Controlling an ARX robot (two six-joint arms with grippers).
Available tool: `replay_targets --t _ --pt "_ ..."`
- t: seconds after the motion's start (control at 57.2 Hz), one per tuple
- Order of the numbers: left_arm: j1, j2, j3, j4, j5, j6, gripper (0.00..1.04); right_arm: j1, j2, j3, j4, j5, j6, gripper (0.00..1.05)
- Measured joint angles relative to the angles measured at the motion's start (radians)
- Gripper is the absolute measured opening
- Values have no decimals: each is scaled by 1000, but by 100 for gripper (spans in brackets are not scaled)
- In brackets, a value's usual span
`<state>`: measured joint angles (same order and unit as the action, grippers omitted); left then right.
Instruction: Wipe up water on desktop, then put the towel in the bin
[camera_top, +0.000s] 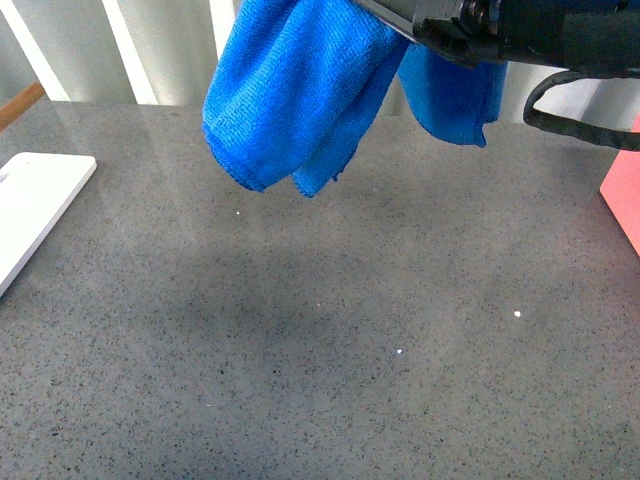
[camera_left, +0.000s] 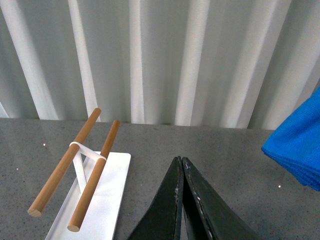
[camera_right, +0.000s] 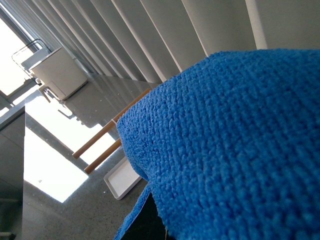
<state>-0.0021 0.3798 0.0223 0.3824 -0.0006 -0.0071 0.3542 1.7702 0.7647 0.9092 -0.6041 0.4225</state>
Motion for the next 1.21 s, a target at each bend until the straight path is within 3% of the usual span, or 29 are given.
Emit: replay_targets --t 0.612,0.716,0.996,1.206 --pt "0 -206 0 -204 0 0 3 12 -11 -22 0 5 0 6" --pt "0 -344 0 -372 0 0 3 12 -18 -31 -1 6 0 6" --pt "0 -376 0 -382 1 0 3 12 -25 -58 0 14 0 6" --pt "0 -376 0 -382 1 0 35 8 -68 -95 -133 39 -71 6"
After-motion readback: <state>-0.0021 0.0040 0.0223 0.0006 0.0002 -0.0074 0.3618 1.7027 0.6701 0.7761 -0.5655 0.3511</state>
